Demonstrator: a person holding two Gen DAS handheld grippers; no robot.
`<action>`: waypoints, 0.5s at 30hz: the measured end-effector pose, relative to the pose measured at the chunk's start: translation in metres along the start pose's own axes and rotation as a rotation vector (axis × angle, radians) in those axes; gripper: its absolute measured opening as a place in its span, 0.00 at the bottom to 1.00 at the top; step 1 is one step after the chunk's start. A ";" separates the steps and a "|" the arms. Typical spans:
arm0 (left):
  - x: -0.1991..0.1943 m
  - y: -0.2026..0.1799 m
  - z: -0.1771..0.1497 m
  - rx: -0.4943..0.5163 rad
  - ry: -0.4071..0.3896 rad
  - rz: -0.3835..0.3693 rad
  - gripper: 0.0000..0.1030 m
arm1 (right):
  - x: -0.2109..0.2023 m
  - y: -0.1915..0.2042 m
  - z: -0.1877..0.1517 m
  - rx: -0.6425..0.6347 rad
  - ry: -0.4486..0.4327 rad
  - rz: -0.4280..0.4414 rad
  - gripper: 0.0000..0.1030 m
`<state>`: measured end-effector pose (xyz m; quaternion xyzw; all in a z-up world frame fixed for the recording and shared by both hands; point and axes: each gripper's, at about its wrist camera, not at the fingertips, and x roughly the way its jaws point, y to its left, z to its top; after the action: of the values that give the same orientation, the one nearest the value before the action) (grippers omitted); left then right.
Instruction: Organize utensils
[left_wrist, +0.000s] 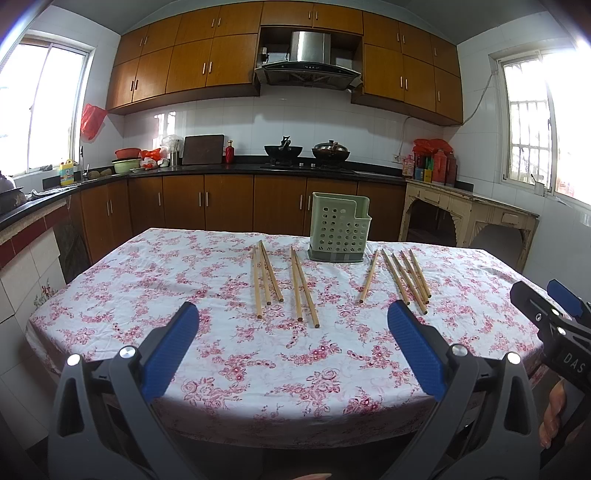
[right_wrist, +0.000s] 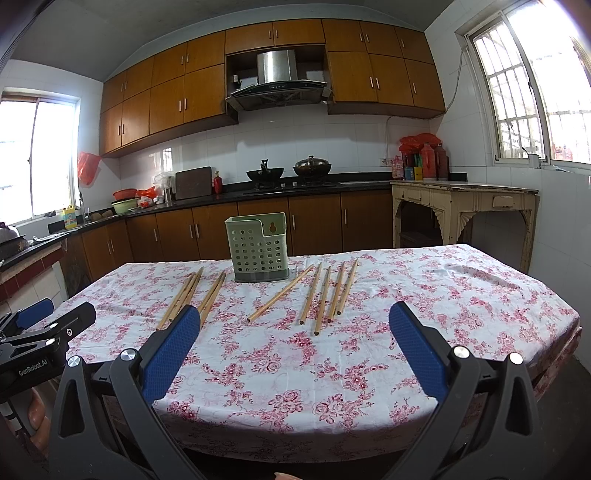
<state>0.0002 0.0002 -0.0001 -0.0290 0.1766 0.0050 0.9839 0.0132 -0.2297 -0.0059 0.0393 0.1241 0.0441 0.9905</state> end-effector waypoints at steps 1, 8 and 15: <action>0.000 0.000 0.000 0.000 0.000 0.000 0.96 | 0.000 0.000 0.000 0.000 0.000 0.000 0.98; 0.000 0.000 0.000 0.001 -0.001 0.001 0.96 | 0.000 -0.001 0.000 0.000 0.000 0.000 0.98; 0.000 0.000 0.000 0.002 -0.001 0.001 0.96 | -0.001 -0.001 0.000 0.001 0.000 0.001 0.98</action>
<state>0.0001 0.0000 0.0000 -0.0280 0.1761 0.0053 0.9840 0.0128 -0.2308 -0.0054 0.0398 0.1243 0.0443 0.9905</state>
